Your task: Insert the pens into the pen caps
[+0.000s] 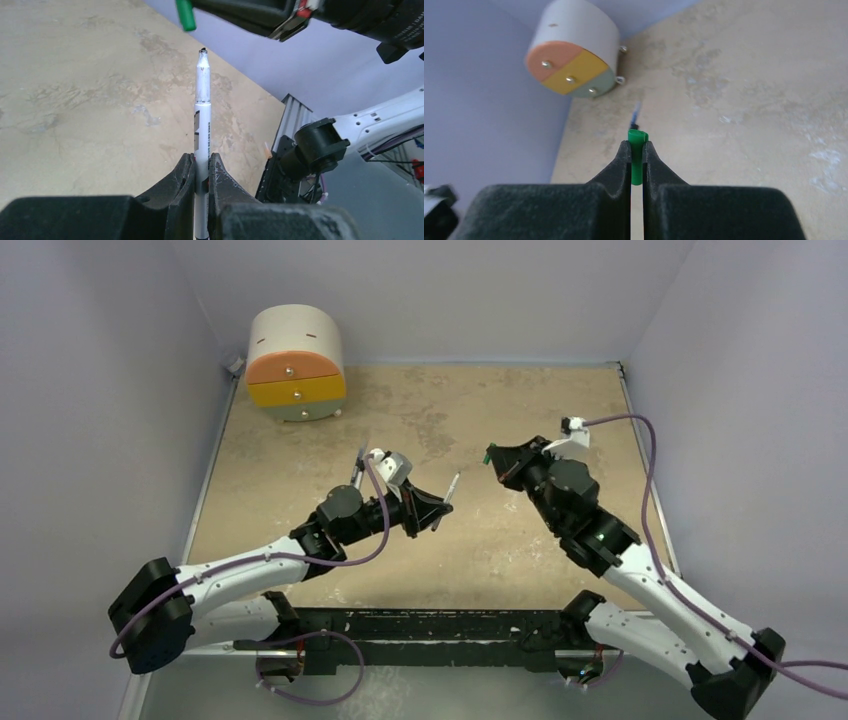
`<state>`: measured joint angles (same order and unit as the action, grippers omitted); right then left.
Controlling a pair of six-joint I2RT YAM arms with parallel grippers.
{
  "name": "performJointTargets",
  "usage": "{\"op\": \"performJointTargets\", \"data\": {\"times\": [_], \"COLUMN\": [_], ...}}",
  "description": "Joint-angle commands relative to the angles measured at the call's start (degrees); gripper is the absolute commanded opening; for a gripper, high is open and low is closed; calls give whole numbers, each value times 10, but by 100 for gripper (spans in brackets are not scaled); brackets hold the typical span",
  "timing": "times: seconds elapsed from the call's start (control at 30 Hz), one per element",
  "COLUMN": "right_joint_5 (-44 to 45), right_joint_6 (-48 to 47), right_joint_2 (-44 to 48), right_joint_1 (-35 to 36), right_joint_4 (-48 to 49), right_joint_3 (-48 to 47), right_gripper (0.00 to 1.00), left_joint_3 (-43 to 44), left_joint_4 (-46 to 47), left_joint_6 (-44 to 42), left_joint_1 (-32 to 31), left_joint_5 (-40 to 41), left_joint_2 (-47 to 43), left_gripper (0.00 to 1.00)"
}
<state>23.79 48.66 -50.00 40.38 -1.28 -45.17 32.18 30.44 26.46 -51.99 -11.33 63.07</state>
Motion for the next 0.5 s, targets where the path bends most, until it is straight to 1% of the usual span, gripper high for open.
{"op": "performJointTargets", "data": {"times": [0.0, 0.1, 0.17, 0.27, 0.33, 0.47], "right_joint_5": [-57, -95, -98, -128, -154, -176], "right_joint_6": [-69, -93, -110, -124, -136, -146], "right_joint_2": [66, 85, 84, 71, 67, 67], "right_joint_1": [-2, -2, -2, -2, -2, -2], "right_joint_4": [99, 141, 156, 155, 178, 209], "right_joint_3": [17, 32, 34, 26, 29, 32], "right_gripper": [0, 0, 0, 0, 0, 0], "left_joint_3": [-14, -14, -12, -3, 0, 3], "left_joint_4": [124, 153, 168, 169, 170, 166], "left_joint_6": [51, 66, 73, 72, 71, 69], "left_joint_1": [-3, -3, -4, -6, -7, -7], "left_joint_5": [-22, -23, -27, -34, -38, -39], "left_joint_2": [10, 21, 26, 32, 34, 31], "left_gripper": [0, 0, 0, 0, 0, 0]}}
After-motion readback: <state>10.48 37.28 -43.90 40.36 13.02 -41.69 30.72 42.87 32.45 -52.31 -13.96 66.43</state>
